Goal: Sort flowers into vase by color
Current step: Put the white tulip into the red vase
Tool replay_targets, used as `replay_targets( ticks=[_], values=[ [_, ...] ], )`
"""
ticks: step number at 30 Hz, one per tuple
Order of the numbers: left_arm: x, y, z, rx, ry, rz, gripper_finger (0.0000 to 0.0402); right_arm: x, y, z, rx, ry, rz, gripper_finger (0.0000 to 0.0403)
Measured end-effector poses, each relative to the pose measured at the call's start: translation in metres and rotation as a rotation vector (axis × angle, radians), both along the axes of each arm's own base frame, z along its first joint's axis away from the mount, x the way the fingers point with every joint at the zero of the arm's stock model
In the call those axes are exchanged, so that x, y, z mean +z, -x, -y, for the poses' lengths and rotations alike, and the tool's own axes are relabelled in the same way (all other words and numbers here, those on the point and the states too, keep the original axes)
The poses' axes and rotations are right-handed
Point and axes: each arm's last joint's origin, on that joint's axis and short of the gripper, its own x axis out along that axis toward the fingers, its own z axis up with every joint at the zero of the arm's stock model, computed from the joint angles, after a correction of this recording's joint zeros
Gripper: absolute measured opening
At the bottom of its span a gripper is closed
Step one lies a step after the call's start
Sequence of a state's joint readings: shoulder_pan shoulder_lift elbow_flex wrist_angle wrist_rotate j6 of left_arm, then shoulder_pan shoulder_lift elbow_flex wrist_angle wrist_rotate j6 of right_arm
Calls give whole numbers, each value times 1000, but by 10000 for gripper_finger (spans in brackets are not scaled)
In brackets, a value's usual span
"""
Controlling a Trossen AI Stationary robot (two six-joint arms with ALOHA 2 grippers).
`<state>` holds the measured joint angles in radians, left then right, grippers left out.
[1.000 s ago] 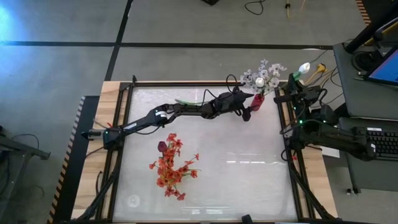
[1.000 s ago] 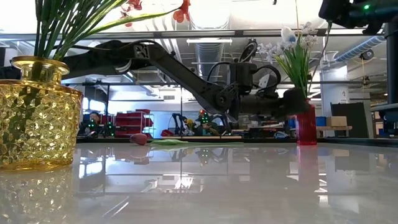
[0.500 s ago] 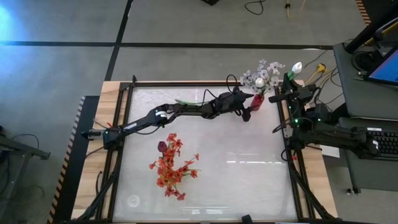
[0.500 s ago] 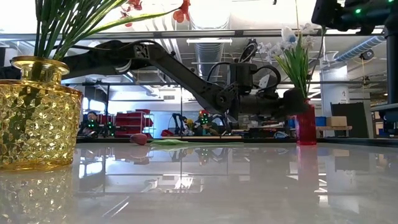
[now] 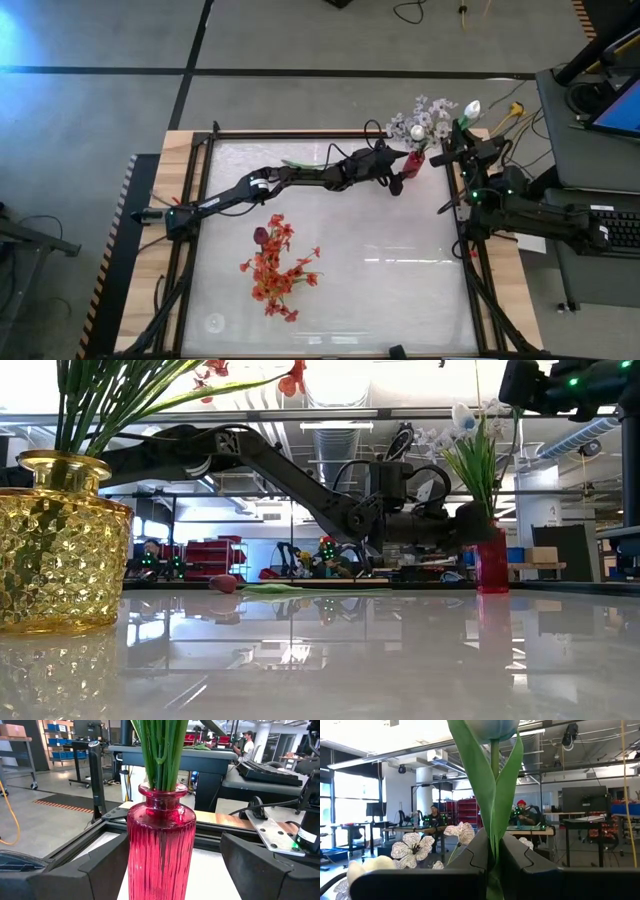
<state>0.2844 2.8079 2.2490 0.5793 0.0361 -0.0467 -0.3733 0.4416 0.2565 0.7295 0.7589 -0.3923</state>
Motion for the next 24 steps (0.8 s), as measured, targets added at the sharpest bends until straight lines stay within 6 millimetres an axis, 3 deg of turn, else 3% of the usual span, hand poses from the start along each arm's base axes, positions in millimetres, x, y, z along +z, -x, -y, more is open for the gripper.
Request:
replay_targets(
  ticks=[24],
  values=[
    [0,0,0,-2,1,-5,295,-22,-12,5,59,-164,-75,18]
  ],
)
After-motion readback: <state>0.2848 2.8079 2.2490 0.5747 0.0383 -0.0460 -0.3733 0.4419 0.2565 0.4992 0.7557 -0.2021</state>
